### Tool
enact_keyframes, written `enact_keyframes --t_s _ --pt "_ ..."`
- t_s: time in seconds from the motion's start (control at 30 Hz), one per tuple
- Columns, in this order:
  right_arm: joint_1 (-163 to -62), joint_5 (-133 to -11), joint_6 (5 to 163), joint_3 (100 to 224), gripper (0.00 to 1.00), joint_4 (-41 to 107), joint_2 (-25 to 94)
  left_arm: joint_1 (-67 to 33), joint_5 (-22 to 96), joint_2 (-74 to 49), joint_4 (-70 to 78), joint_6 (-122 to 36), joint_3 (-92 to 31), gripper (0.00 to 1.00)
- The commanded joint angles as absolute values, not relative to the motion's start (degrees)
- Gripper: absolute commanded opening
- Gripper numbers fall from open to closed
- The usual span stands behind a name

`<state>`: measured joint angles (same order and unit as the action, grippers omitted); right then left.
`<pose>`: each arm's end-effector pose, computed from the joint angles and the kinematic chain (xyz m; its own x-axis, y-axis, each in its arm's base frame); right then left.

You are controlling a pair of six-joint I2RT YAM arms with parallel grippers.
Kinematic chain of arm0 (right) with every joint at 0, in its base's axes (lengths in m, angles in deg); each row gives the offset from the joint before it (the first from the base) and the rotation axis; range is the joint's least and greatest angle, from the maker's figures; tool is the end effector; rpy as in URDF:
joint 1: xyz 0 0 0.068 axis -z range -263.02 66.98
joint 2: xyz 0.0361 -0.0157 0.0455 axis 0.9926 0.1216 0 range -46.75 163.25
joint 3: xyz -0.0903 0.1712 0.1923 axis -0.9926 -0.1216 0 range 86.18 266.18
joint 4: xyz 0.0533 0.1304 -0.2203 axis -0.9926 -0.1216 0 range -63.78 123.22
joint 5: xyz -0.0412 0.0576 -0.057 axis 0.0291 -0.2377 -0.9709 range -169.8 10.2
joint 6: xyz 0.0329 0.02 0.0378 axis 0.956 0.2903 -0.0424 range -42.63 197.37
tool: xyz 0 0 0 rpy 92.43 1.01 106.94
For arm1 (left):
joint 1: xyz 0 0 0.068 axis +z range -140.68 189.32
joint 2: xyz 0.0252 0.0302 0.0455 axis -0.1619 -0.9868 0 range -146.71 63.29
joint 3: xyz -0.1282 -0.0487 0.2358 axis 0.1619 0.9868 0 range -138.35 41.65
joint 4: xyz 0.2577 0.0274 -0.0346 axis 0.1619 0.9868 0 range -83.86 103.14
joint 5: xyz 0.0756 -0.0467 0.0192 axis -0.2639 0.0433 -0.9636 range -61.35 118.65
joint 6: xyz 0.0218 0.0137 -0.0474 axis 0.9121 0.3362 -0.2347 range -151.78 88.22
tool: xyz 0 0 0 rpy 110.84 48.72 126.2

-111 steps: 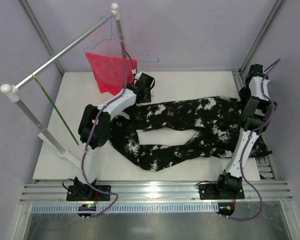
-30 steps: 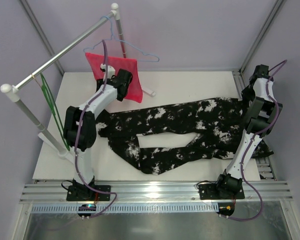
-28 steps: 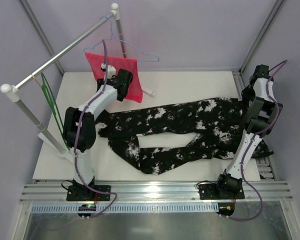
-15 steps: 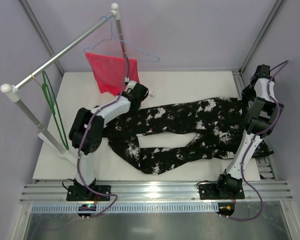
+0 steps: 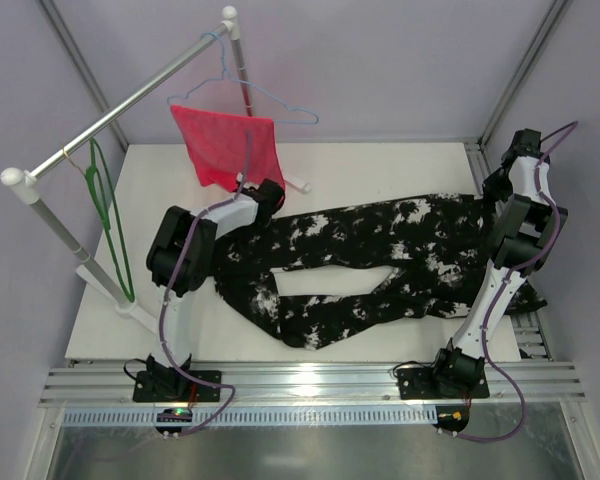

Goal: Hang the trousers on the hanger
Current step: Fold the trousers

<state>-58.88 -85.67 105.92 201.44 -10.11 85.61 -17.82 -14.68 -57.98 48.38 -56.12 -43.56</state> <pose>0.4582 -0.2093 0.1987 -0.4807 0.7365 -0.4759 0.7771 0.6093 0.1578 0.3765 -0.1656 0.1455 -0.8798 0.1141 -0.4614 -0.1695 0.8317 0.5288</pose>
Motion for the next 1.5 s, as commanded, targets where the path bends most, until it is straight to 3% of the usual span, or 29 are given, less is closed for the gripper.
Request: enact_keyframes --t_s 0.0,0.73,0.87,1.07,1.3,1.47 --pt "-55.68 -88.15 107.95 201.66 0.04 -5.63 80.87 -16.18 -18.28 -60.28 53.86 -58.68 -45.1 0.01" --pt "-55.86 -87.01 108.39 201.58 0.04 -5.63 81.39 -9.06 -32.17 -58.35 68.98 -72.3 -46.33 0.01" --pt "-55.86 -86.57 108.48 201.58 0.04 -5.54 81.39 -8.44 -30.25 -57.56 68.46 -71.95 -47.38 0.0" --pt "-56.03 -86.39 108.57 201.4 0.04 -5.28 82.1 -17.04 -19.02 -54.65 54.05 -56.76 -45.71 0.0" --pt "-56.03 -86.3 108.39 201.66 0.04 -5.19 82.1 -16.36 -18.72 -63.78 59.91 -59.46 -49.23 0.0" --pt "-55.95 -86.48 108.22 201.84 0.04 -5.28 82.27 -12.49 -18.99 -63.27 61.07 -61.49 -48.44 0.01"
